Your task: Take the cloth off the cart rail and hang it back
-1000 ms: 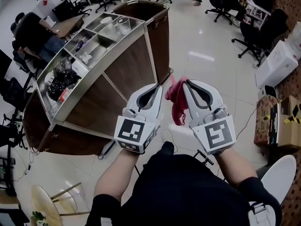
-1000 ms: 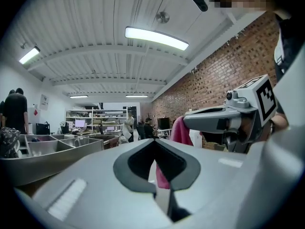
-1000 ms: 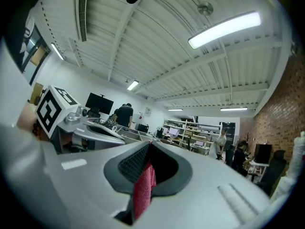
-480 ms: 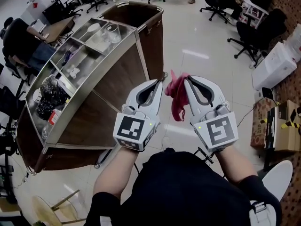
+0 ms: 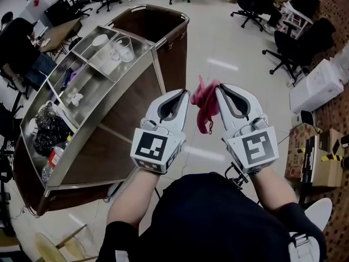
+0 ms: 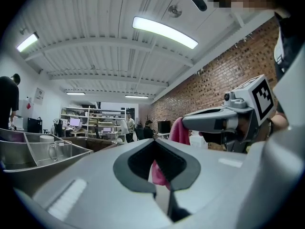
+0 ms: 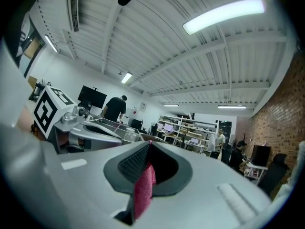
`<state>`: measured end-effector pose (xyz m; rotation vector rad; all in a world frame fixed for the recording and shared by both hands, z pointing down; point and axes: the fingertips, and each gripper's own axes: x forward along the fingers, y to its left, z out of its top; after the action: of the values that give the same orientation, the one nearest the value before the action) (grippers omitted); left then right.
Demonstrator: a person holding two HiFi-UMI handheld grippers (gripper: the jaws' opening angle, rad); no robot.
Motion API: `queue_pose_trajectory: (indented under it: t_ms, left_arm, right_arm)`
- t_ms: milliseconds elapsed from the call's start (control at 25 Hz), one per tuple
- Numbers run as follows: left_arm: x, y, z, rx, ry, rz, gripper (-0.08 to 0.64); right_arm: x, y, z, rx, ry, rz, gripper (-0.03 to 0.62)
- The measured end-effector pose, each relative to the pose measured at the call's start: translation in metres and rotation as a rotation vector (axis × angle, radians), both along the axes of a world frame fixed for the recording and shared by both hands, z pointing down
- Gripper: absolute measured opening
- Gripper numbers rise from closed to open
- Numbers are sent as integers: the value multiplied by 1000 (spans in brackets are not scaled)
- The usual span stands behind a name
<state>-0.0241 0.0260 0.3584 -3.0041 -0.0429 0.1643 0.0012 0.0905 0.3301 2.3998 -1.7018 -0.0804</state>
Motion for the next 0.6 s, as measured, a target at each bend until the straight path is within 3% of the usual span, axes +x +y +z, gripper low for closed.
queue_pose_trajectory:
  t_ms: [320,600]
  left_arm:
    - [49,-17,13,-10,-35,15,2]
    - [116,-18,15,-2,-51,-2,2]
  right_arm:
    - [51,-17,8,6,-23,21,9]
    - [120,-17,12,17,-39,2,9]
